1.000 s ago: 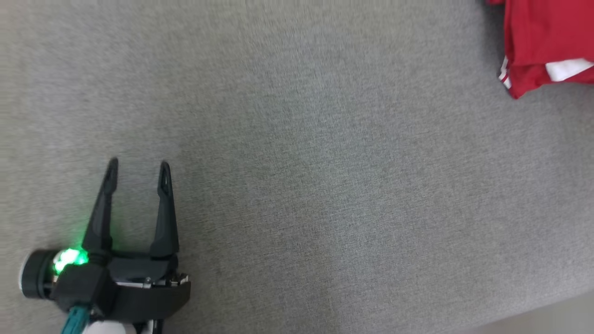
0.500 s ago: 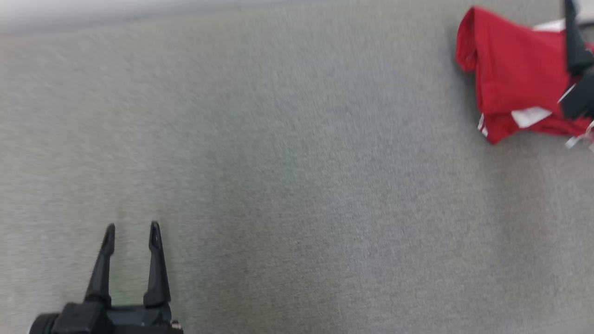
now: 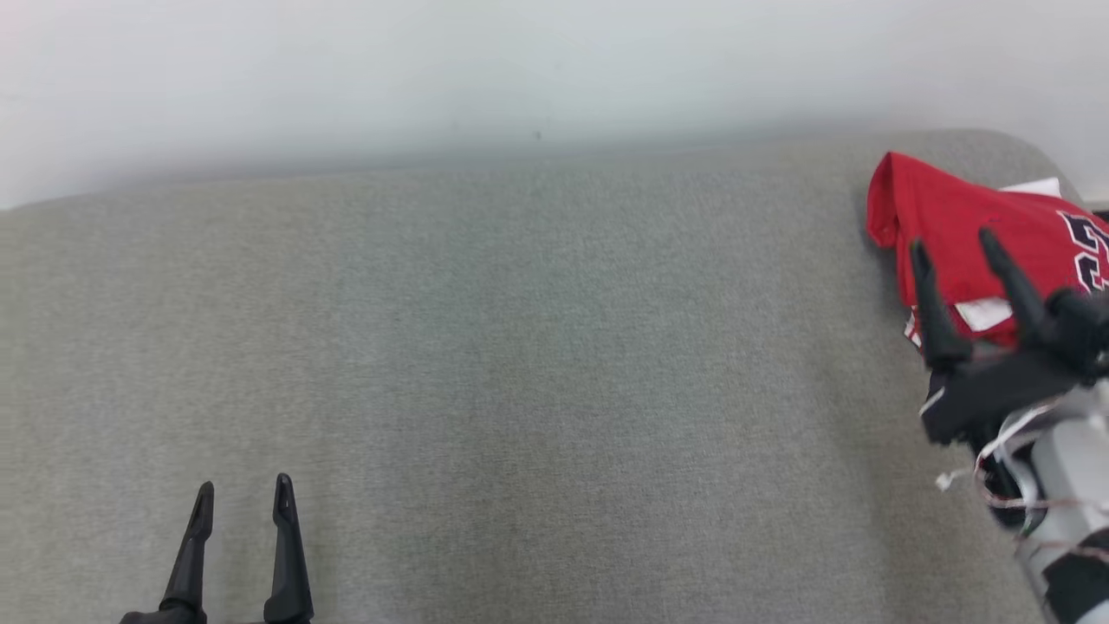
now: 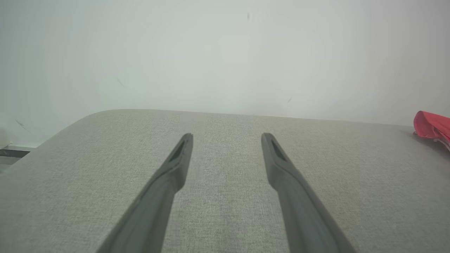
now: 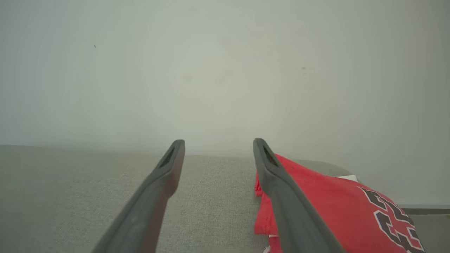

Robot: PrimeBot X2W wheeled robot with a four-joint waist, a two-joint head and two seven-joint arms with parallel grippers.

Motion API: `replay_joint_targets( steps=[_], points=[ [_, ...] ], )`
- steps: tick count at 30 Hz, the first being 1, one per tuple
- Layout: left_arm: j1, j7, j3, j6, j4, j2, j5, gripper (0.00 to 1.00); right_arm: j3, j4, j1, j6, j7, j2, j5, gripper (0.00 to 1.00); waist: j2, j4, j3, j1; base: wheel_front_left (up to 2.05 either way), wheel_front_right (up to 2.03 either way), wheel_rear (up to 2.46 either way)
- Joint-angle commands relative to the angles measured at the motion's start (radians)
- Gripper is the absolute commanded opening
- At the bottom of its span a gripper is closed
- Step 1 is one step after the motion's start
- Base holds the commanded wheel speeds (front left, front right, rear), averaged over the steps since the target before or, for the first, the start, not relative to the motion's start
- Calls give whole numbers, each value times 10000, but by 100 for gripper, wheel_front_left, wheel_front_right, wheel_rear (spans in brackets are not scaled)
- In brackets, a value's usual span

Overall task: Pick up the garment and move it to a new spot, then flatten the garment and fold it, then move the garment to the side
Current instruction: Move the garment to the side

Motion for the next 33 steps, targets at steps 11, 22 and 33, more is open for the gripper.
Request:
replay_joint_targets(
  steps=[11, 22, 33],
  points=[
    [268, -28, 137, -101, 433, -73, -125, 100, -1293, -1598, 3226, -29, 16, 1366, -311, 100, 1, 425, -1017, 3, 0, 0, 0],
    [475, -28, 248, -124, 515, -82, -199, 100, -2337, -3488, 5353, -29, 496, 2438, -853, 100, 1, 338, -1269, 3, 0, 0, 0],
    [435, -28, 305, -170, 816, -88, -221, 100, -2538, -4337, 6322, -29, 707, 3057, -1307, 100, 1, 390, -1384, 3, 0, 0, 0]
  ],
)
